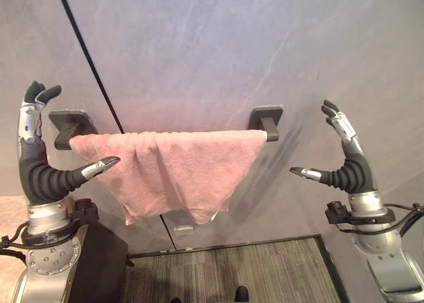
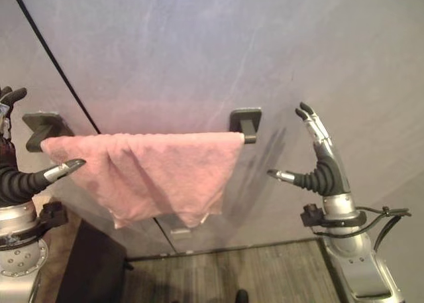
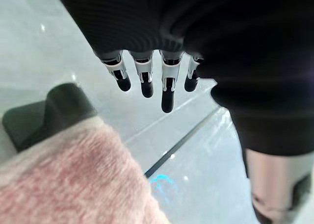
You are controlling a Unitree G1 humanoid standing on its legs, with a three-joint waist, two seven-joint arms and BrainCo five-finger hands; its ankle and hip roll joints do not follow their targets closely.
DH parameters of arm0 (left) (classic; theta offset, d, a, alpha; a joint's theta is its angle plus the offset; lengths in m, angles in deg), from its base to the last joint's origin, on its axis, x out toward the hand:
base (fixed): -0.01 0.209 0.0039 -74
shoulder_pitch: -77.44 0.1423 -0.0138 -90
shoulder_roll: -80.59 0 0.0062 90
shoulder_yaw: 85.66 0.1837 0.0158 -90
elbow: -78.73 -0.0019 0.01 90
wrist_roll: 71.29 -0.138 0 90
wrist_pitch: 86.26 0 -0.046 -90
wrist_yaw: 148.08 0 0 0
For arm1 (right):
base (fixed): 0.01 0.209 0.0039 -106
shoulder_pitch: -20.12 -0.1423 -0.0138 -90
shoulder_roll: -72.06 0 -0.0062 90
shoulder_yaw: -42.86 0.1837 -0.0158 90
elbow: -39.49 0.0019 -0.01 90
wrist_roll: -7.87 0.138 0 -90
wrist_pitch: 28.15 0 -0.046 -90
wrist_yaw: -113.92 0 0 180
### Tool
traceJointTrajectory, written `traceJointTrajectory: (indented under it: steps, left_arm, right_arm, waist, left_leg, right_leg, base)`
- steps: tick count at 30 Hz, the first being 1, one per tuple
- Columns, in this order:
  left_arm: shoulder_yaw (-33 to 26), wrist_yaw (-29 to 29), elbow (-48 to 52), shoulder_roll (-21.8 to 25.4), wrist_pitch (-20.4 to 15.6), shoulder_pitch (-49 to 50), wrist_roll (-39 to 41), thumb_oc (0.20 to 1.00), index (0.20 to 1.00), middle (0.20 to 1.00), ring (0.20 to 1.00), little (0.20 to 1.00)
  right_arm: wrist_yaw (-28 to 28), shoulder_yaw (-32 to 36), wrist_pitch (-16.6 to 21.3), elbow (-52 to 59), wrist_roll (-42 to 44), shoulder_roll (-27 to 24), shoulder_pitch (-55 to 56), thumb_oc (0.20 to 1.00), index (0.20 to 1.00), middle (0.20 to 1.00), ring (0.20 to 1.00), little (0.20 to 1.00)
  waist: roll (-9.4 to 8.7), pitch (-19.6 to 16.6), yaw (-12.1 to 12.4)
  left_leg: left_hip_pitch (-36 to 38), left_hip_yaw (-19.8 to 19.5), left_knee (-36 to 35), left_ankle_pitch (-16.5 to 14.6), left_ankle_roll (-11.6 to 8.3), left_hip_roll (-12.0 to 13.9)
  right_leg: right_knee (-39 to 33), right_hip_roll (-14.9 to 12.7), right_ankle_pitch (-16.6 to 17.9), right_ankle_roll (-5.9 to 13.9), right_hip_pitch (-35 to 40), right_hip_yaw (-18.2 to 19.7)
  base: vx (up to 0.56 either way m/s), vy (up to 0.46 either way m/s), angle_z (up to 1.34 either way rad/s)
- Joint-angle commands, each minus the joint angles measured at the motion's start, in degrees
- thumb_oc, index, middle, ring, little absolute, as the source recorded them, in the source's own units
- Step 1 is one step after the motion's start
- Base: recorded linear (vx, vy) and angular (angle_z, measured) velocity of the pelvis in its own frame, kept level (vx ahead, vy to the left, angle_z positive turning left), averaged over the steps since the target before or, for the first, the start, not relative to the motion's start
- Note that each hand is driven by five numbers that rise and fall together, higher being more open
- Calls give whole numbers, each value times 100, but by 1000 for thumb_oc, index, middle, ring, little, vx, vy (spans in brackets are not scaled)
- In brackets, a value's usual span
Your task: Put brush and paste in cup on sink, flatten towel.
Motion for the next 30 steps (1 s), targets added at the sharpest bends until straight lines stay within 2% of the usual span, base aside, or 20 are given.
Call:
traceJointTrajectory:
  steps: [1, 3, 6, 14, 16, 18, 19, 26, 30]
  left_arm:
    - [-189, 184, 290, 222, -317, -139, 282, 1000, 1000, 1000, 1000, 1000]
    - [-272, 307, 110, 48, -240, -14, 231, 1000, 1000, 1000, 1000, 1000]
    - [-267, 254, -182, -256, -145, 398, 402, 1000, 1000, 1000, 1000, 1000]
    - [109, -287, -1643, -566, 124, 1016, 970, 1000, 1000, 1000, 1000, 1000]
    - [409, -574, -2308, -605, 253, 1010, 1175, 1000, 1000, 1000, 1000, 1000]
    - [543, -645, -2505, -591, 293, 981, 1186, 1000, 1000, 1000, 1000, 1000]
    - [864, -944, -2955, -536, 439, 945, 1206, 1000, 1000, 1000, 1000, 1000]
    - [1746, -1356, -4017, -387, 592, 525, 1136, 1000, 1000, 1000, 1000, 1000]
    - [1987, -1452, -5031, -567, 734, 325, 1250, 1000, 1000, 1000, 1000, 1000]
  right_arm:
    - [242, 274, 259, 147, 431, 130, -135, 1000, 1000, 1000, 1000, 1000]
    - [274, 409, 250, -106, 780, 331, 60, 1000, 1000, 1000, 1000, 1000]
    - [226, 605, 165, -339, 850, 401, 388, 1000, 1000, 1000, 1000, 1000]
    - [48, 716, -172, -1495, 994, 556, 846, 1000, 1000, 1000, 1000, 1000]
    - [-28, 570, -257, -2109, 1119, 636, 823, 1000, 1000, 1000, 1000, 1000]
    - [-54, 519, -277, -2284, 1141, 649, 797, 1000, 1000, 1000, 1000, 1000]
    - [-130, 326, -402, -2849, 1089, 646, 696, 1000, 1000, 1000, 1000, 1000]
    - [-177, -313, -472, -4522, 1340, 864, 153, 1000, 1000, 1000, 1000, 1000]
    - [-361, -764, -540, -5504, 1501, 993, -134, 1000, 1000, 1000, 1000, 1000]
  waist:
    - [-233, -209, 3]
    - [-236, -204, 22]
    - [-248, -170, 23]
    - [-261, -109, 76]
    - [-255, -80, 91]
    - [-252, -69, 93]
    - [-240, -38, 98]
    - [-189, 51, 65]
    - [-188, 92, 66]
  left_leg:
    - [-317, 82, 18, 333, -144, 85]
    - [-337, 60, 18, 347, -153, 84]
    - [-332, 49, 18, 355, -143, 87]
    - [-285, -19, 18, 319, -129, 109]
    - [-276, -56, 18, 338, -126, 126]
    - [-273, -63, 18, 346, -126, 129]
    - [-271, -82, 18, 366, -125, 145]
    - [-319, -119, 18, 417, -147, 192]
    - [-350, -110, 18, 443, -149, 211]
  right_leg:
    - [102, -489, -259, 457, 323, 212]
    - [107, -489, -266, 443, 330, 173]
    - [99, -486, -273, 427, 354, 147]
    - [132, -446, -377, 408, 441, 59]
    - [156, -436, -408, 401, 471, 16]
    - [161, -434, -411, 401, 480, 3]
    - [176, -422, -424, 399, 488, -18]
    - [228, -397, -438, 392, 437, -9]
    - [210, -376, -422, 389, 401, 13]
  base:
    - [-15, -3, 18]
    - [-26, -10, 11]
    - [-22, -13, 3]
    - [10, -14, 7]
    - [6, -18, 16]
    - [-2, -9, 12]
    - [-5, -13, 8]
    - [0, -4, 2]
    - [0, 0, 0]
